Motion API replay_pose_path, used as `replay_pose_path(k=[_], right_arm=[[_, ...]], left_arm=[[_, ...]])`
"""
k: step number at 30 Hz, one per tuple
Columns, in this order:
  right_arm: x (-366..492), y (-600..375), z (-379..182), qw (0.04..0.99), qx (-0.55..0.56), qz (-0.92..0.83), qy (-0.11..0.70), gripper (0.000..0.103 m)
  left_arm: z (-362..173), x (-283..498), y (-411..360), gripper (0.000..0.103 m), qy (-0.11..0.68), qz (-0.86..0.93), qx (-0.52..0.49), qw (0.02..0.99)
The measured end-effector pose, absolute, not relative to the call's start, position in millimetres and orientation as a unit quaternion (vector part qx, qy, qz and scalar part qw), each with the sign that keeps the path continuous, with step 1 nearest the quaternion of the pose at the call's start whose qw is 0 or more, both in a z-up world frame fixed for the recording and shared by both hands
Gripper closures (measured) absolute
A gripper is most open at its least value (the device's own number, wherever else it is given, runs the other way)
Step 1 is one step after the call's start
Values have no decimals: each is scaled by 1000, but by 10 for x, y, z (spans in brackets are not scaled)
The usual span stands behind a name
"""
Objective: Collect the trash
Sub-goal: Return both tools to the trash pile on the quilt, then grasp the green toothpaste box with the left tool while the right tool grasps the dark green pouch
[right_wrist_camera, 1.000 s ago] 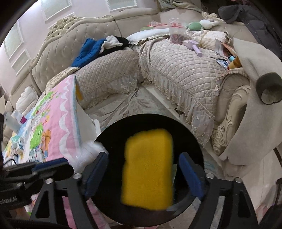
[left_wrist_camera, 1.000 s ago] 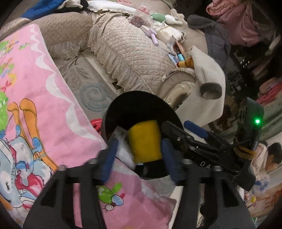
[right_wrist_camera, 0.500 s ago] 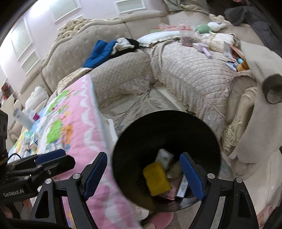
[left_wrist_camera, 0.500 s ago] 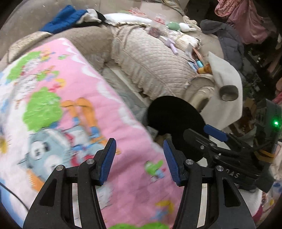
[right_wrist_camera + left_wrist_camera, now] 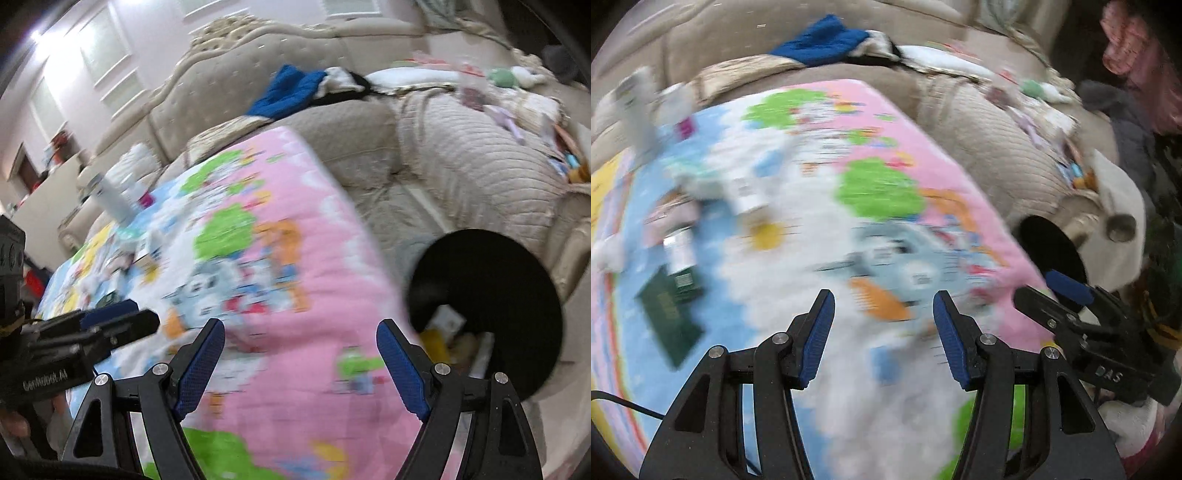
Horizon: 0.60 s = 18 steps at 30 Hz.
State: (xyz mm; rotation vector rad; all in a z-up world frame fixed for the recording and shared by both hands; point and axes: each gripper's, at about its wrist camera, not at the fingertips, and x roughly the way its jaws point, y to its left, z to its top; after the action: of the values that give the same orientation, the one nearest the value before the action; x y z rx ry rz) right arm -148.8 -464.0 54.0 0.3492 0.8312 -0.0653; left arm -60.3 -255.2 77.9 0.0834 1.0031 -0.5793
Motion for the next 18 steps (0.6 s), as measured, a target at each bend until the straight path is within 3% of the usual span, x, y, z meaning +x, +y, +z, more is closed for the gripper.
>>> replay_pose_path(k=[8, 18], right_arm=[[-1225, -3982, 512, 905, 148, 28, 399, 27], [-1010, -3643, 399, 899, 124, 57, 416, 27]], left_arm=[[595, -132, -1632, 49, 492, -167, -2, 855], [336, 439, -1496, 49, 505, -128, -31, 853]])
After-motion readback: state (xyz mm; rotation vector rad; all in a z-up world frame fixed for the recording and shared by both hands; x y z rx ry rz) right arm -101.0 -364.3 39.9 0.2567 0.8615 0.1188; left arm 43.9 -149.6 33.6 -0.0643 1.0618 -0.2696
